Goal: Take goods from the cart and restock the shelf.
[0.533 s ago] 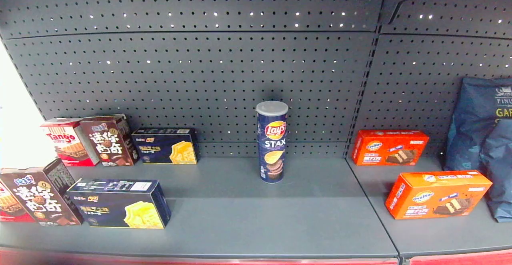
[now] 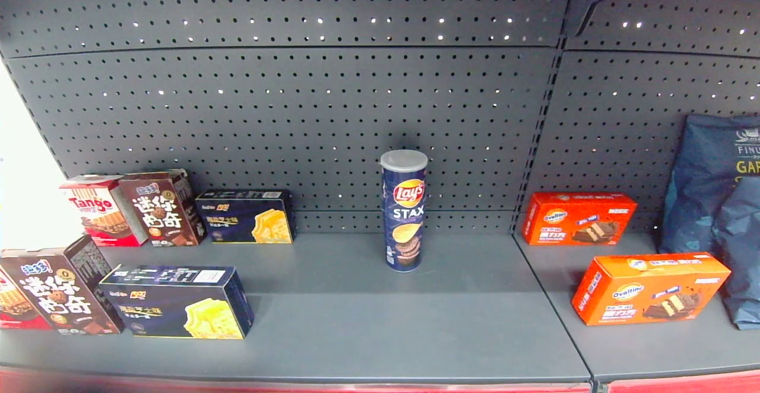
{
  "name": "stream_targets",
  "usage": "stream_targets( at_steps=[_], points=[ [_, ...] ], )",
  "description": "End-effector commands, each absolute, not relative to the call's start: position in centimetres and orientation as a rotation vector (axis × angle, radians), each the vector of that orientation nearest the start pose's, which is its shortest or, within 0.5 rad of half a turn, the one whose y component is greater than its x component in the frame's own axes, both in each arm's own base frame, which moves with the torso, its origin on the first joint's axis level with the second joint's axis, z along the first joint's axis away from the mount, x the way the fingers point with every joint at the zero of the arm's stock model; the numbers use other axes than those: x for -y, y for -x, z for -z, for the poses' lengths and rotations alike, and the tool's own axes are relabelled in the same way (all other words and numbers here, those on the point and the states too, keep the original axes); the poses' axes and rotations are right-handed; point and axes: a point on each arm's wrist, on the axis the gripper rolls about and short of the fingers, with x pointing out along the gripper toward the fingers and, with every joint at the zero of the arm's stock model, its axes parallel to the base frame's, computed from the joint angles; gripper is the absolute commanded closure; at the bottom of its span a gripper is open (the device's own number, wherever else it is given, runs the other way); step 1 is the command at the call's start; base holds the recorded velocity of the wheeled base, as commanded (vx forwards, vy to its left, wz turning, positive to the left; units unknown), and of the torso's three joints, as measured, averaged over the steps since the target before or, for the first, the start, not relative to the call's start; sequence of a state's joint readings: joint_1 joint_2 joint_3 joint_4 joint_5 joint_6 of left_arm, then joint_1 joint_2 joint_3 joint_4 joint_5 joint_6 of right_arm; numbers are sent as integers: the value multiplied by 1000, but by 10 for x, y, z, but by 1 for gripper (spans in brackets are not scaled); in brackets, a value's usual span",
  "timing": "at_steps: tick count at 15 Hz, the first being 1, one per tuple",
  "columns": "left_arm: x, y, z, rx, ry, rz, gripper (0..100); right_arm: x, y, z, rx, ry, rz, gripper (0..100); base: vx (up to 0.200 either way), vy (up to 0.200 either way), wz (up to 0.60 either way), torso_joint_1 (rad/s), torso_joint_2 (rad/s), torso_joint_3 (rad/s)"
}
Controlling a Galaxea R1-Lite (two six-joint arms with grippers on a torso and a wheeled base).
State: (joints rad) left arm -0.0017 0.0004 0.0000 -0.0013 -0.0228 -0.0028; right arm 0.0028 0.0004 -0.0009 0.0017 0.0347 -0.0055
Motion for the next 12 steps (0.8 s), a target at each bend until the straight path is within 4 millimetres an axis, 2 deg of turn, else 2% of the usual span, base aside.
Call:
stream_targets(
  at_steps=[1,9,12],
  points=[
    [0,23,-76,1,3,25,0,-1,23,-75,-1,6,-40,0,0,0,0,0,0,0],
    [0,23,-76,1,3,25,0,-1,23,-75,-1,8,-37,0,0,0,0,0,0,0],
    [0,23,-76,1,3,23,0,-1,23,-75,-1,9,-37,0,0,0,600,2,1,1]
  ],
)
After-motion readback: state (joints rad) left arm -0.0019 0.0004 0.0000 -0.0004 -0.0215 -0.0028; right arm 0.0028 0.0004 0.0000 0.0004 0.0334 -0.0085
